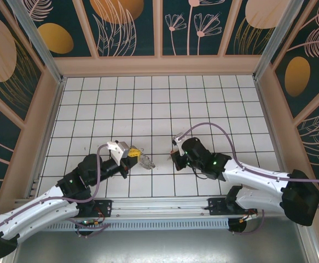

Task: Put the keys on the keyring

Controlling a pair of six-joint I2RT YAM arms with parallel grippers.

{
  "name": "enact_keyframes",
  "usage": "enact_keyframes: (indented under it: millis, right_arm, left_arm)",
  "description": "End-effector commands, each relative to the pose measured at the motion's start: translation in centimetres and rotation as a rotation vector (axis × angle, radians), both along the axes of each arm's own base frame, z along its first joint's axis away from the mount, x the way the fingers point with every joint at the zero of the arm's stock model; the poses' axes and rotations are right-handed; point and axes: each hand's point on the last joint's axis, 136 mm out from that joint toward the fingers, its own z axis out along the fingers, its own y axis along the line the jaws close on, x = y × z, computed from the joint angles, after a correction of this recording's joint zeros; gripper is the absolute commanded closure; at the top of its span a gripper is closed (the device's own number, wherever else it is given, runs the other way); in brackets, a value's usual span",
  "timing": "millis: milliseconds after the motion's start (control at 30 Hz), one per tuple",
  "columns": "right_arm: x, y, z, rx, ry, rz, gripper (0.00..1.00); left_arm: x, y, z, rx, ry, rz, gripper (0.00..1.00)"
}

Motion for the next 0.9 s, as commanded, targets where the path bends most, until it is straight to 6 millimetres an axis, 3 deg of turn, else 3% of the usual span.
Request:
enact_keyframes:
  millis: [0,67,133,200,267,467,633,867]
  right_arm:
    - [-0.5,0.9,1.7,-0.028,-0.068,0.054,1.00]
    - [0.2,0.2,1.7,-0.050,-0.072,0.017,1.00]
    - [-0.6,1.4,2.9,-0.014,-0.079,0.086,1.00]
    - [-2.7,3.8,6.5,0.093,-0.199,0.215,1.00]
    - [-4.5,4.8,9.3,0.201,-0.301,0.303,1.00]
    - [-8.6,4.3,15.9,0.505,-0.518,0.487,1.00]
    - [-10.6,4.1,17.5,0.546,-0.608,0.608,1.00]
    - [-11.2,3.5,18.9,0.565,-0.655,0.636,1.00]
  left_arm:
    - [0.0,-0.2,2.3,-0.050,-0.032,-0.006,1.00]
    - [-0.1,-0.3,2.3,-0.050,-0.030,-0.008,1.00]
    - [0.0,-0.2,2.3,-0.048,-0.033,-0.007,1.00]
    - [-0.2,-0.3,2.4,-0.043,-0.040,-0.016,1.00]
    - [-0.4,-0.5,2.6,-0.039,-0.049,-0.037,1.00]
    - [-2.5,-1.6,4.8,-0.096,-0.083,-0.172,1.00]
    - [-4.4,-2.3,7.0,-0.147,-0.120,-0.288,1.00]
    - [-6.2,-3.2,8.5,-0.112,-0.181,-0.422,1.00]
